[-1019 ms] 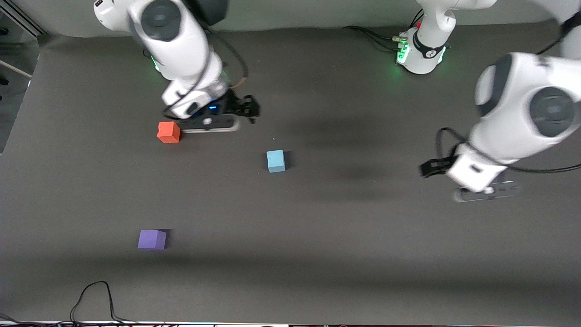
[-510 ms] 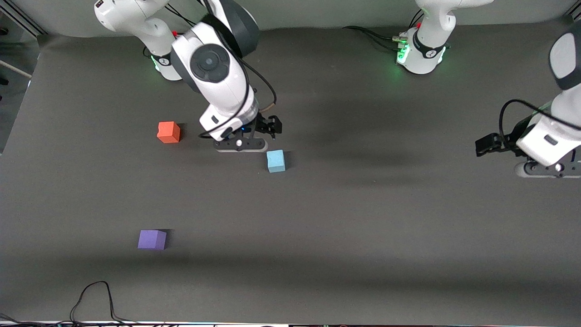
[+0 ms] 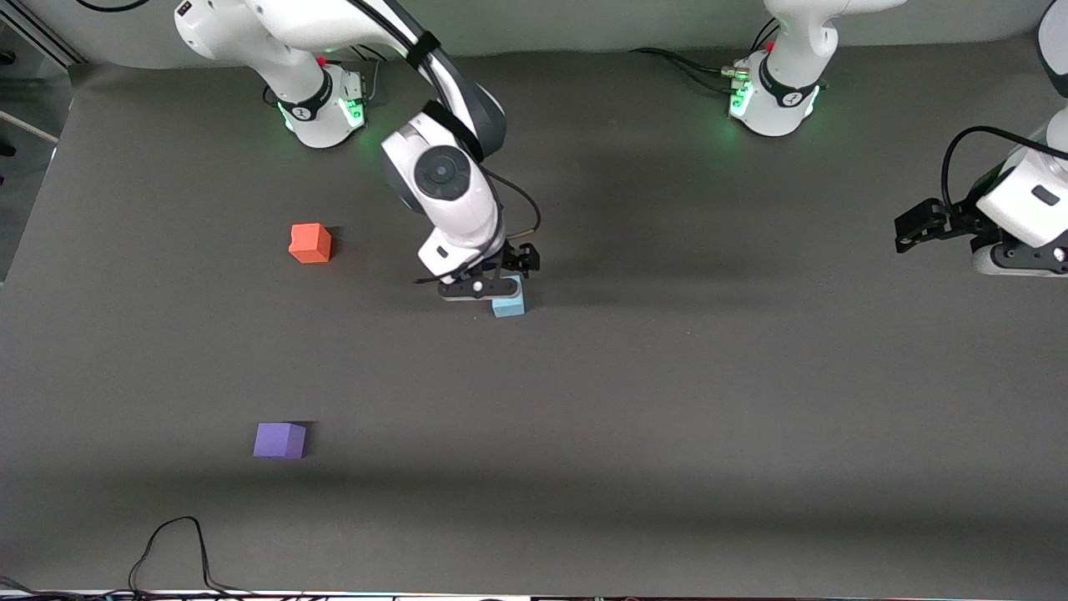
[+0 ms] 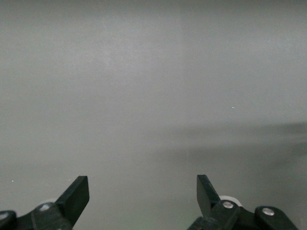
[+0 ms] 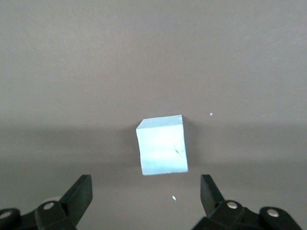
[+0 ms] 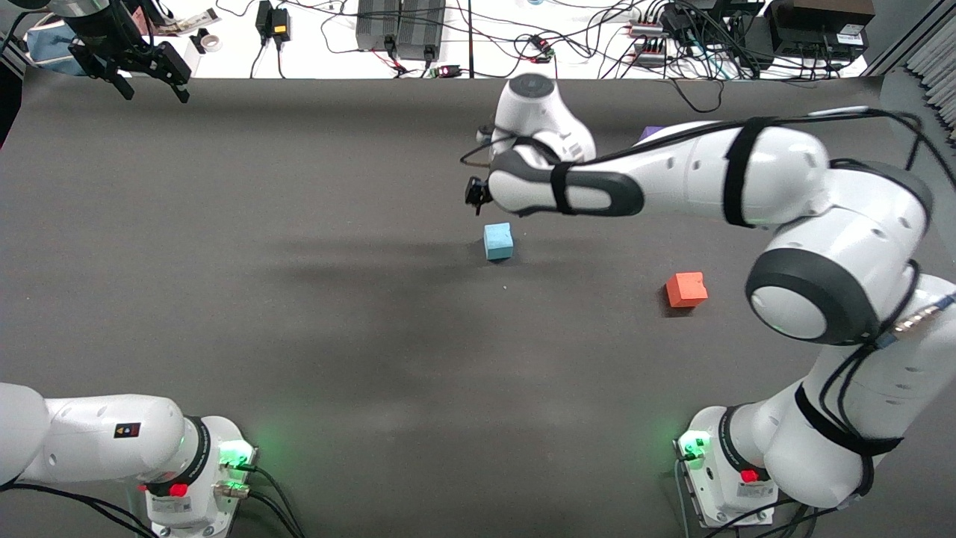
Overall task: Place blue block between orange and purple blocks
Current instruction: 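Lower the right gripper over the blue block and close it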
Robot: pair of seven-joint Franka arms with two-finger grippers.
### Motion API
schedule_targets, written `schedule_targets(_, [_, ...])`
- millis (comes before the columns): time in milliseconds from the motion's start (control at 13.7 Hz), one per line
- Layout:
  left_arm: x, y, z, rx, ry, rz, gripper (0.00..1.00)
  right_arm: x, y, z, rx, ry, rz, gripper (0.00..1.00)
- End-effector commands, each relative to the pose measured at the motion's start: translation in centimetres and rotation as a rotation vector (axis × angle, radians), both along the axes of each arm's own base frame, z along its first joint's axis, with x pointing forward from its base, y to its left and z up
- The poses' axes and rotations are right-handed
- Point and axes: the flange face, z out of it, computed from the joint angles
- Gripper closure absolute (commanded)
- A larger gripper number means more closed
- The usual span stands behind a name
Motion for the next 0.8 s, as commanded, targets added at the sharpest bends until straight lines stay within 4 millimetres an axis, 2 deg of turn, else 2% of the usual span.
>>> schedule_targets(0, [-0.8,-0.6,0.7,-0.009,-0.009,-0.027,0.0,0.0,0.2,-3.5,0.008,-0.035,0.0,0.0])
schedule_targets(218, [-0.4,-0.7,1.3,-0.011,-0.012,-0.025,0.0,-1.2,1.0,-6.9,0.021,-0.064,0.009,0.0])
schedule_targets(364, [0.0,-0.4,1.3,-0.013,-0.013,-0.02,0.0,-1.4,0.6,-8.6,0.024,-0.075,0.006,0.0])
schedule_targets(583, [1.9,-0.7,1.4,-0.012,0.013,-0.012,0.0,-1.6,0.3,-9.5,0.027,-0.085,0.01,0.0])
schedule_targets(728, [1.6,-0.7,1.1,-0.008,0.011,-0.015,0.0,-1.7,0.2,-9.9,0.026,-0.084,0.01,0.0])
